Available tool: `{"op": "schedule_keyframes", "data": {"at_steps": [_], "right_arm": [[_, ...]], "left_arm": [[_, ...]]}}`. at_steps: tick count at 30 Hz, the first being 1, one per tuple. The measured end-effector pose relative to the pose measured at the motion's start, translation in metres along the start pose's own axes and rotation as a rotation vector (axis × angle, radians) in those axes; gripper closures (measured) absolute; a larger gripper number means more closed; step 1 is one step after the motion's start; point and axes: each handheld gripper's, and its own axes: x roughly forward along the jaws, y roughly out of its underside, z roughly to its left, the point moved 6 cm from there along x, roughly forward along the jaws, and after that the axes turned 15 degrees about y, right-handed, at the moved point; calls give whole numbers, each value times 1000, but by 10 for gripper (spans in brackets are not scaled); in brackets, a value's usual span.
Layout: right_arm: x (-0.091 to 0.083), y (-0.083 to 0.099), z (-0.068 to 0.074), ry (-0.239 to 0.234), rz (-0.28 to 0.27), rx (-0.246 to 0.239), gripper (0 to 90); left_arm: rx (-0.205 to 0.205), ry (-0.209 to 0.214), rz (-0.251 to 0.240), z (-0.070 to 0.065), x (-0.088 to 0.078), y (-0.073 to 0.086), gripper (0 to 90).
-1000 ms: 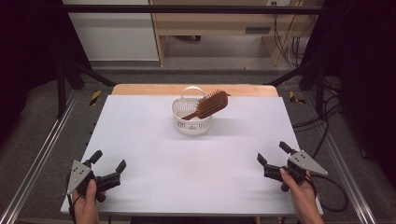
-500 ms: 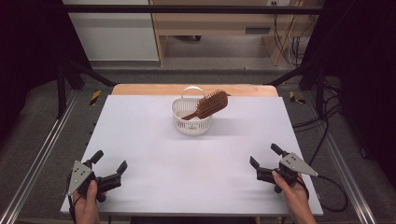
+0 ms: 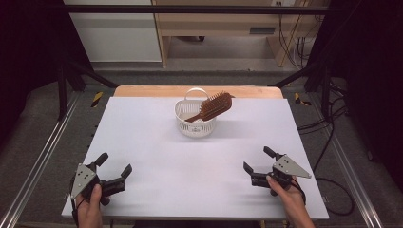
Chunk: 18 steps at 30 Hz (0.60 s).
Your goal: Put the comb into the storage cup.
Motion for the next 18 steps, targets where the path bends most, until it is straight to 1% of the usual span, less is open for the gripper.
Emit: {"op": "schedule_keyframes", "data": {"at_steps": [1,4,8,10,14,16,18], "right_arm": [[1,0,3,-12,-2,0,38],[4,-1,9,-27,-2,-13,38],[10,-2,19,-45,-7,-25,37],[12,-2,23,-54,-6,-30,37],[16,-2,28,-51,-3,-39,35],[17,1,29,-39,17,-47,35],[16,2,28,-38,32,-37,35]], "left_arm": [[4,6,-3,-2,0,0,15],[8,20,-4,-4,2,-1,13],[15,31,-7,-7,3,-2,13],[20,35,-1,-8,3,-1,13],[38,40,8,-12,5,-2,14],[50,46,15,-14,6,-2,14],[57,50,22,-16,7,-1,14]]}}
